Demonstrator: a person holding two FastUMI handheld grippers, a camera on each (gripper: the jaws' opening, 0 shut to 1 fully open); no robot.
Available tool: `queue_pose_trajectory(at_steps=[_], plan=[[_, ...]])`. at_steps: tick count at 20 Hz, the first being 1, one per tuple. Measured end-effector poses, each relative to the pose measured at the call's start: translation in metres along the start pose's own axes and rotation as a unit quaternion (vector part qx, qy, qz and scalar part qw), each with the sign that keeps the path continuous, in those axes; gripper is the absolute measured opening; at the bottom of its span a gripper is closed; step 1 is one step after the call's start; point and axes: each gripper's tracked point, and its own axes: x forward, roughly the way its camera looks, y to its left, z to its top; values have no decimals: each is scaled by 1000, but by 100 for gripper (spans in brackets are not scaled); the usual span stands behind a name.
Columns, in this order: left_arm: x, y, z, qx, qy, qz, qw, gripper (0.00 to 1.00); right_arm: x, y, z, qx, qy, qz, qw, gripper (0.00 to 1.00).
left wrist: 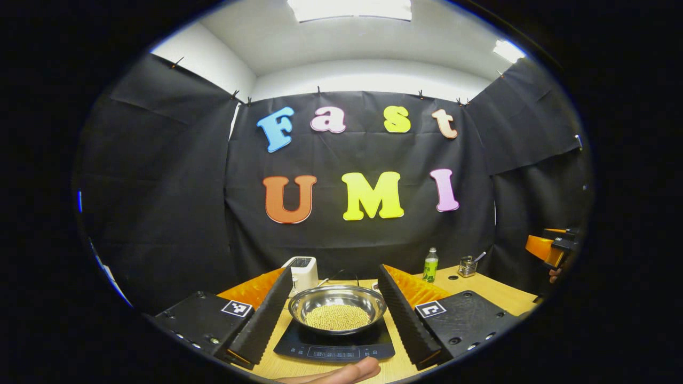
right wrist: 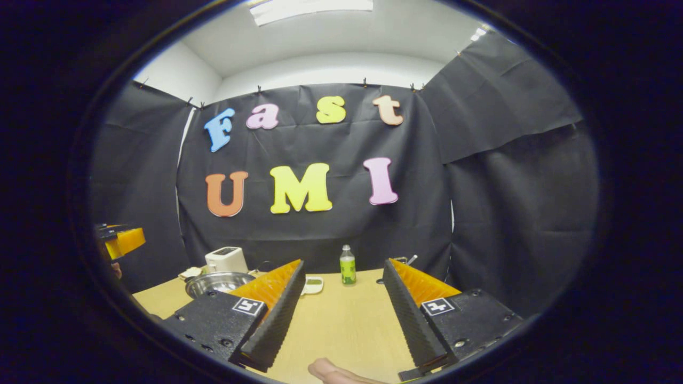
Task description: First push the handle of the pot to place it horizontally, then grasp the pot with both hands and set it on the induction cooktop.
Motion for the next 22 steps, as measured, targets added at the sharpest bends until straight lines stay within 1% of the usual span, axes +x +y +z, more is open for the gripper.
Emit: queue_pose_trajectory(at_steps=[3, 7, 8, 10, 12, 15, 17, 20, 22], plan=[[-12, -13, 14, 13, -17, -6, 1000, 95, -16, -8, 10, -9, -16, -4, 1000, 91], [-26, -24, 21, -6, -17, -17, 1000, 96, -36, -14, 25, -27, -36, -12, 999, 91], [-29, -23, 21, -9, -16, -18, 1000, 96, -40, -17, 27, -31, -40, -16, 999, 92], [-32, -22, 20, -12, -15, -16, 1000, 96, -47, -23, 34, -31, -50, -24, 998, 91], [-35, -30, 18, -18, -9, -29, 999, 96, -51, -26, 37, -30, -56, -29, 998, 92], [-38, -35, 17, -23, -5, -43, 999, 96, -54, -31, 38, -29, -57, -35, 997, 91], [-39, -32, 20, -16, -10, -40, 999, 96, -56, -32, 40, -25, -60, -33, 997, 91], [-41, -22, 21, -14, -20, -22, 999, 96, -56, -37, 39, -26, -58, -36, 997, 91], [-41, -21, 19, -16, -18, -22, 999, 96, -57, -37, 37, -26, -54, -36, 998, 91]])
